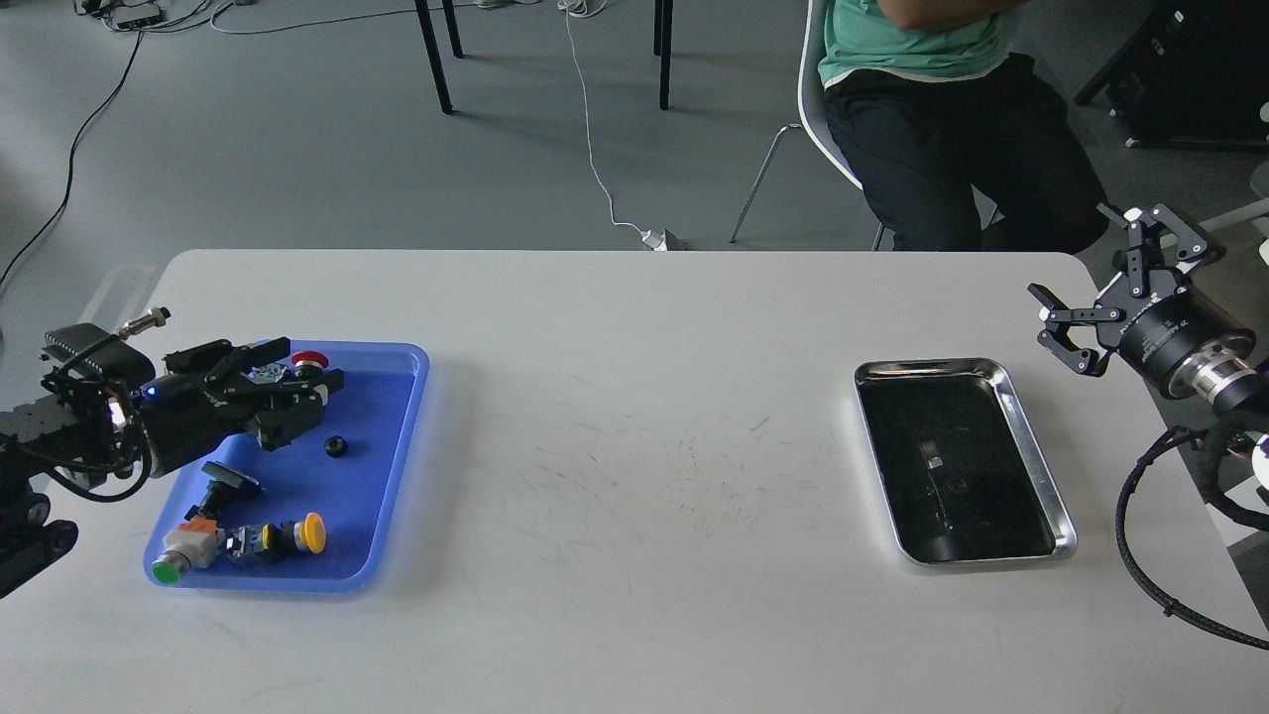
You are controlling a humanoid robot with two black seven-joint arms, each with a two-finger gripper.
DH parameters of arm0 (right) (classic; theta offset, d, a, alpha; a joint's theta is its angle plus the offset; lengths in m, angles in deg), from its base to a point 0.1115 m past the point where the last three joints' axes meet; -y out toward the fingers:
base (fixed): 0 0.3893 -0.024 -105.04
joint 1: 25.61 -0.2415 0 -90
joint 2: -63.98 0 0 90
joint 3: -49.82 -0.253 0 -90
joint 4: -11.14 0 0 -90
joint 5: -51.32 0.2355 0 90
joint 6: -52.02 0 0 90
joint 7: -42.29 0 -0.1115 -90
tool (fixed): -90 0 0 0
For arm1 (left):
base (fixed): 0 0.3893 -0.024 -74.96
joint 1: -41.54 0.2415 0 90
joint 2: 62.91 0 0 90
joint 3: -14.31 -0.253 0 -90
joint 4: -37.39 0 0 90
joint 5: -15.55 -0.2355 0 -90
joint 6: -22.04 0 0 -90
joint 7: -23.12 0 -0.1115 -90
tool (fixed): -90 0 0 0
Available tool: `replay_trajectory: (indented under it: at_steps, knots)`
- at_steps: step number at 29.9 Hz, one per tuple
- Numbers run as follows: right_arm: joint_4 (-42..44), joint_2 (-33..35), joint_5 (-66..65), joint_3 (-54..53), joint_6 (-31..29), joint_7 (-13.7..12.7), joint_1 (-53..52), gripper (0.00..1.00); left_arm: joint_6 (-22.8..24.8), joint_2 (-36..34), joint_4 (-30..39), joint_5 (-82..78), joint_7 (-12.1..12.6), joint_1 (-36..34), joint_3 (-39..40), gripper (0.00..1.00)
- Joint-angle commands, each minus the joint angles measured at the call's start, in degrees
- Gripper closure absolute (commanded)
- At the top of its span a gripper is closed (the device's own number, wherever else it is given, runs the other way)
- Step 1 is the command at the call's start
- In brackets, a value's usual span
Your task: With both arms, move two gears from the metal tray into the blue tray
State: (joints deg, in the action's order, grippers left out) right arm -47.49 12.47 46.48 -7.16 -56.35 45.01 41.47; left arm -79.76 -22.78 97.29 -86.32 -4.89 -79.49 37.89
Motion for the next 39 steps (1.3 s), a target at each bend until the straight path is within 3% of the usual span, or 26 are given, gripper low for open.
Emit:
replay_trajectory:
  at_steps: [1, 5, 8, 11, 16, 22, 26, 31, 39]
  knots:
    - [-0.08, 0.0, 0.09, -0.15, 0.0, 0.0, -0.2, 0.03, 1.07, -0.49, 2.41, 10.78, 0.0, -3.41, -0.02, 0.21]
    - [-0.17, -0.08, 0.27, -0.41, 0.0, 0.0, -0.2, 0.03, 5.9, 1.7, 2.94, 31.15, 0.31, -8.15, 0.24, 0.21]
    - [-0.26, 0.0, 0.36, -0.94, 0.0, -0.08, -0.2, 0.03, 7.93, 4.51, 1.45, 49.09, 2.68, -12.72, 0.07, 0.19]
    - [-0.26, 0.09, 0.53, -1.12, 0.0, -0.17, -0.2, 0.03, 9.77, 7.23, -3.55, 63.33, 2.86, -15.19, 0.15, 0.12]
    - [-4.02, 1.23, 0.71, -0.59, -1.14, -0.61, 0.07, 0.01, 17.76, 15.4, -10.85, 81.1, 3.65, -16.69, 1.73, 0.06]
    - [-10.61, 7.02, 0.62, -1.12, -1.06, -0.34, 0.24, 0.01, 20.15, 17.26, -12.0, 88.95, 4.8, -16.69, 3.67, 0.02]
    - [-17.46, 15.54, -1.74, 2.03, -0.79, -1.22, 0.07, 0.01, 20.33, 17.96, -12.0, 88.78, 4.89, -16.69, 3.49, 0.02]
    - [-25.47, 25.04, -19.46, 8.63, -0.79, -2.19, -0.55, 0.01, 21.03, 18.14, -11.92, 88.43, 4.53, -16.43, 3.58, 0.02]
    - [-29.7, 26.11, -58.05, 18.47, -0.79, -2.63, -0.64, 0.01, 20.94, 18.14, -11.92, 88.25, 4.09, -15.99, 3.41, 0.02]
